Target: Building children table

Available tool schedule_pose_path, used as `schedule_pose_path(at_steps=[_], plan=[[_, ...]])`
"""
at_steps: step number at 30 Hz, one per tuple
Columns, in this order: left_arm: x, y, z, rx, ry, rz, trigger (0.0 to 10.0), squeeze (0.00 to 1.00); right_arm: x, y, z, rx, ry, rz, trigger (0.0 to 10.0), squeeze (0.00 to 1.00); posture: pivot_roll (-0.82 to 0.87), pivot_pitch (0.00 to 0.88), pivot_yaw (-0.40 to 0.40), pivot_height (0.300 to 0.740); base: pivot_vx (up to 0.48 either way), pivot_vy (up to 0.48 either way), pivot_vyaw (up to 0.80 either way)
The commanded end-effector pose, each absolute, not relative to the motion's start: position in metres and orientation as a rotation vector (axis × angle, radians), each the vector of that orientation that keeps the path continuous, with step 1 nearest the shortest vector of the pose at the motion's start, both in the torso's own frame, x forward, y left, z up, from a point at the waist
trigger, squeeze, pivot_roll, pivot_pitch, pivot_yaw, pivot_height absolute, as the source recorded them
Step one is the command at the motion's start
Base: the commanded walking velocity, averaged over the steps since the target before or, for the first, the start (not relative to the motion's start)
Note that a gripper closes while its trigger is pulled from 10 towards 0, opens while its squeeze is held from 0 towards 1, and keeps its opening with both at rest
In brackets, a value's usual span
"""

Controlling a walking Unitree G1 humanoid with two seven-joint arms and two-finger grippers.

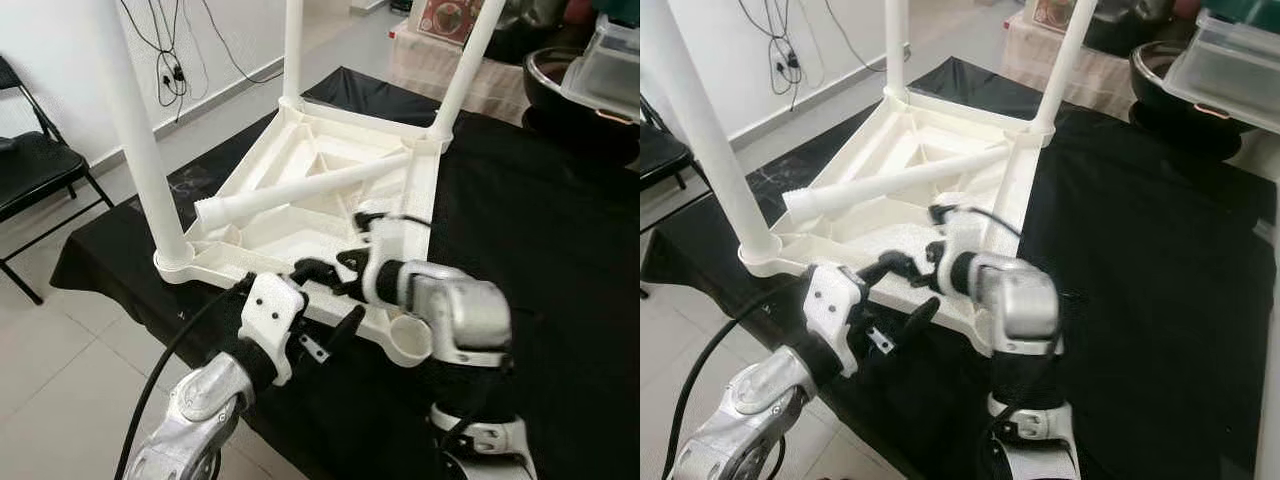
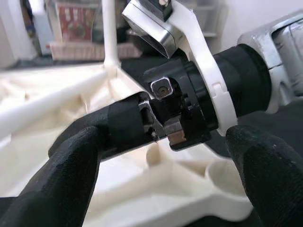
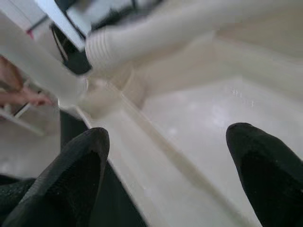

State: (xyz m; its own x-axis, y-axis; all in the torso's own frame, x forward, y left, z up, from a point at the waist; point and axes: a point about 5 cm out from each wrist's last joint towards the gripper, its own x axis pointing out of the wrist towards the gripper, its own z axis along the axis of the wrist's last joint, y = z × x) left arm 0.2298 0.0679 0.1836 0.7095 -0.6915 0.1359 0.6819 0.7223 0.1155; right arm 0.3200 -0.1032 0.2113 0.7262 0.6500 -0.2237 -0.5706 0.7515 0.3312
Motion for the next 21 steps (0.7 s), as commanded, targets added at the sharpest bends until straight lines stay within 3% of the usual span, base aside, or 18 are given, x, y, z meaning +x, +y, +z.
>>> schedule_pose_path(at_steps=[1,3,10,18,21], plan=[[0.230,0.066,0.149,0.066,0.010,-0.759,10.0,0.00,0.323,-0.121,0.235,0.218,0.109,0.615,10.0,0.00,-0.08,0.118,-0.097,0.740,0.000,0.000,0.00],[0.231,0.066,0.148,0.070,0.022,-0.741,10.0,0.00,0.330,-0.143,0.229,0.157,0.067,0.436,10.0,0.00,-0.08,0.116,-0.095,0.740,0.000,0.000,0.00],[0.235,0.072,0.144,0.129,0.059,-0.694,10.0,0.00,0.323,-0.171,0.193,0.127,0.123,0.189,10.0,0.00,-0.08,0.105,-0.075,0.740,0.000,0.000,0.00],[0.240,0.088,0.147,0.172,0.010,-0.584,10.0,0.00,0.309,-0.186,0.175,0.159,0.069,0.108,10.0,0.00,-0.08,0.107,-0.062,0.740,0.000,0.000,0.00],[0.240,0.097,0.146,0.176,0.017,-0.506,10.0,0.00,0.306,-0.205,0.173,0.152,0.058,0.050,10.0,0.00,-0.08,0.106,-0.062,0.740,0.000,0.000,0.00]])
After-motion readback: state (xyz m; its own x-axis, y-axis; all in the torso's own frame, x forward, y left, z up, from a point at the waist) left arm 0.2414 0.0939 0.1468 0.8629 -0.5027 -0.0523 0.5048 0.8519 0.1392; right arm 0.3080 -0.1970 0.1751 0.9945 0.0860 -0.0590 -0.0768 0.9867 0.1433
